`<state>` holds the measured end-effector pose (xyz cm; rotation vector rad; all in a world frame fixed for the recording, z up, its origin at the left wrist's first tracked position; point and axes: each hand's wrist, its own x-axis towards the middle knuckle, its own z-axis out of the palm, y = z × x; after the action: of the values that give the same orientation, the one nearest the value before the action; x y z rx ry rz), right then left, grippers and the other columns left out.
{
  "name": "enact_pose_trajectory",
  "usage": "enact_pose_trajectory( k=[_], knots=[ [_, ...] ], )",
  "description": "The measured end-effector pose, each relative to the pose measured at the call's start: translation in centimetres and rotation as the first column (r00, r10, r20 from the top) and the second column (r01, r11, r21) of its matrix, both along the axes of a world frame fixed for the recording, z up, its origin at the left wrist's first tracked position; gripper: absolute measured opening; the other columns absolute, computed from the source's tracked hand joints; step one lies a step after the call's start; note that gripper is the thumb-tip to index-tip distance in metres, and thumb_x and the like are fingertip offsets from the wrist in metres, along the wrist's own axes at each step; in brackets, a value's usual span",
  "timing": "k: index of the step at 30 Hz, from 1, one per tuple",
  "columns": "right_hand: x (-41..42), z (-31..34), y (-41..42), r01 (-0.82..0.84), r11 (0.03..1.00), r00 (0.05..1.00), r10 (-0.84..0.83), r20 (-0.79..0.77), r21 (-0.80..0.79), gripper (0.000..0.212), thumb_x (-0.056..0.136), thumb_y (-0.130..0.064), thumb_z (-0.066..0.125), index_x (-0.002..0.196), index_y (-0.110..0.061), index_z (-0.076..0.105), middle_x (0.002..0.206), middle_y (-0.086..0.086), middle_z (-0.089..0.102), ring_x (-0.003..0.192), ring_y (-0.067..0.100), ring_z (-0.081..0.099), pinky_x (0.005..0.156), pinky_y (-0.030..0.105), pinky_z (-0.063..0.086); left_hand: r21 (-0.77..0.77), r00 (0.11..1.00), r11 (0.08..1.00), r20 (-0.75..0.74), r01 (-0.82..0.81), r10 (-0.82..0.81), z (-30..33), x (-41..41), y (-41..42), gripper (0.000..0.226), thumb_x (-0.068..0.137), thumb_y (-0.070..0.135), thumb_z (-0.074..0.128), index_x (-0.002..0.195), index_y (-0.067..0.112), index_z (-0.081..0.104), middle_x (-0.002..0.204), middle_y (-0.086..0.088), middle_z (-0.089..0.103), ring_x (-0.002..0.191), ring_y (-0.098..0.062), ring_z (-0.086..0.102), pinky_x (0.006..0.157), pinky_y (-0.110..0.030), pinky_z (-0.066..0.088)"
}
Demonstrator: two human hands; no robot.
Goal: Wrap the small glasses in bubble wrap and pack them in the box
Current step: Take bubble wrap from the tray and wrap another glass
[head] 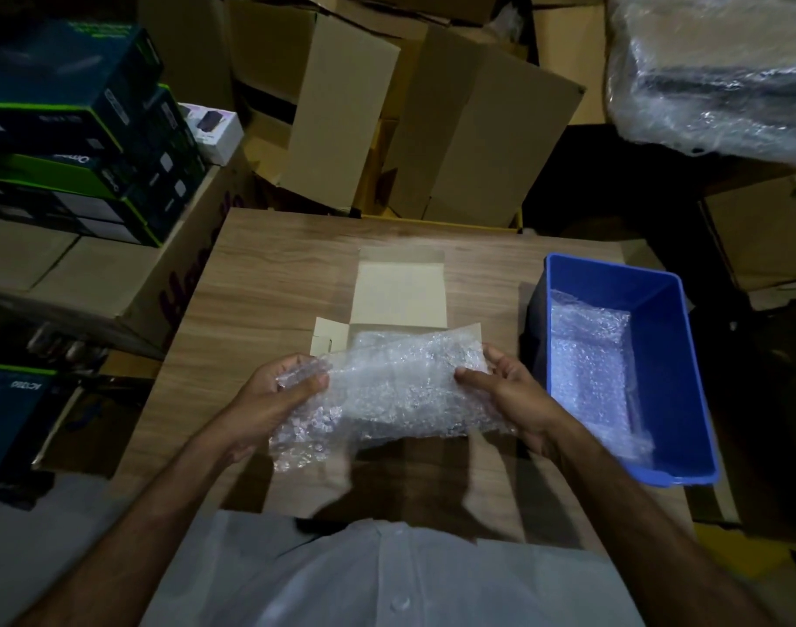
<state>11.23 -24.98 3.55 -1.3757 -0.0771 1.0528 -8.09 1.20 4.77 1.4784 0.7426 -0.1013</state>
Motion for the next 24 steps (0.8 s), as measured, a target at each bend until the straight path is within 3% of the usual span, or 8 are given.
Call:
enact_pose_trajectory(
  k=[3, 6, 11, 12, 14, 16, 20, 24],
  knots=[
    [-0.1, 0.0, 0.3, 0.018, 0.998, 0.997, -0.014, -0.078, 0.053, 0.029, 0.097, 0.002, 0.058, 0.121, -0.009, 0.068, 0.110, 0.013, 0.076, 0.090, 0.026, 0.075, 0.072, 0.034, 0.065, -0.097, 0.995, 0.991, -0.030, 0.096, -0.100, -0.3, -0.4, 0.7, 0.041, 0.084, 0.014, 0.076, 0.124, 0.022, 0.067, 0.127, -0.003, 0.069, 0.116, -0.028, 0.067, 0.096, -0.052, 0.056],
    [0.0, -0.3, 0.8, 0.016, 1.000, 0.999, -0.016, -0.042, -0.015, 0.015, 0.095, 0.009, 0.054, 0.095, 0.003, 0.068, 0.094, 0.016, 0.074, 0.075, 0.022, 0.070, 0.061, 0.026, 0.061, -0.041, 0.989, 0.990, -0.052, 0.138, -0.140, -0.8, -0.6, 1.2, 0.015, 0.093, 0.009, 0.065, 0.104, 0.014, 0.073, 0.125, -0.002, 0.069, 0.119, -0.029, 0.063, 0.102, -0.056, 0.050],
    [0.2, -1.4, 0.7, 0.027, 0.997, 0.999, -0.030, -0.033, -0.066, 0.029, 0.090, -0.001, 0.040, 0.091, 0.011, 0.065, 0.104, 0.027, 0.069, 0.085, 0.030, 0.065, 0.068, 0.030, 0.057, -0.056, 0.971, 0.972, -0.070, 0.226, -0.230, -0.5, -0.3, 1.3, 0.017, 0.095, 0.010, 0.062, 0.099, 0.017, 0.078, 0.121, 0.006, 0.072, 0.119, -0.017, 0.064, 0.104, -0.047, 0.050],
    [0.4, -1.5, 0.5, -0.003, 0.998, 0.999, 0.000, -0.041, -0.063, 0.034, 0.096, -0.011, 0.041, 0.089, 0.012, 0.066, 0.102, 0.026, 0.069, 0.088, 0.034, 0.062, 0.069, 0.031, 0.056, -0.078, 0.966, 0.966, -0.064, 0.246, -0.251, -0.4, -0.3, 1.4, 0.015, 0.091, 0.016, 0.069, 0.103, 0.018, 0.078, 0.123, 0.009, 0.071, 0.119, -0.012, 0.064, 0.105, -0.045, 0.049],
    [0.8, -1.6, 0.1, -0.111, 0.981, 0.992, 0.120, 0.048, -0.157, 0.048, 0.094, -0.041, 0.065, 0.089, 0.006, 0.071, 0.098, 0.022, 0.070, 0.087, 0.033, 0.062, 0.068, 0.033, 0.052, -0.115, 0.960, 0.955, -0.034, 0.274, -0.279, -0.1, -0.2, 1.4, 0.046, 0.075, 0.050, 0.081, 0.111, 0.020, 0.077, 0.130, 0.009, 0.069, 0.123, -0.007, 0.062, 0.106, -0.040, 0.047],
    [0.8, -1.8, 0.3, -0.123, 0.966, 0.968, 0.167, 0.185, -0.227, 0.041, 0.072, -0.033, 0.090, 0.088, -0.001, 0.071, 0.091, 0.017, 0.070, 0.081, 0.028, 0.064, 0.064, 0.032, 0.053, -0.076, 0.973, 0.971, -0.036, 0.225, -0.228, 0.0, 0.1, 1.1, 0.068, 0.065, 0.070, 0.078, 0.112, 0.021, 0.076, 0.130, 0.008, 0.069, 0.122, -0.008, 0.062, 0.105, -0.041, 0.047],
    [0.8, -2.1, 0.9, -0.063, 0.994, 0.963, 0.085, 0.256, -0.094, 0.039, 0.075, -0.003, 0.087, 0.106, -0.005, 0.063, 0.097, 0.021, 0.071, 0.079, 0.028, 0.067, 0.064, 0.039, 0.059, 0.083, 0.991, 0.988, -0.024, 0.130, -0.128, -0.3, 0.9, 0.2, 0.044, 0.081, 0.021, 0.083, 0.120, 0.030, 0.067, 0.123, 0.003, 0.067, 0.105, -0.017, 0.070, 0.079, -0.044, 0.063],
    [0.9, -2.3, 0.8, -0.166, 0.983, 0.936, 0.182, 0.301, -0.078, 0.012, 0.093, 0.002, 0.067, 0.105, 0.003, 0.069, 0.099, 0.011, 0.074, 0.080, 0.020, 0.070, 0.064, 0.029, 0.060, 0.158, 0.977, 0.964, -0.024, 0.212, -0.211, -1.1, 1.6, -0.2, 0.020, 0.092, 0.005, 0.070, 0.109, 0.015, 0.068, 0.117, -0.009, 0.068, 0.097, -0.023, 0.071, 0.071, -0.036, 0.063]
  ],
)
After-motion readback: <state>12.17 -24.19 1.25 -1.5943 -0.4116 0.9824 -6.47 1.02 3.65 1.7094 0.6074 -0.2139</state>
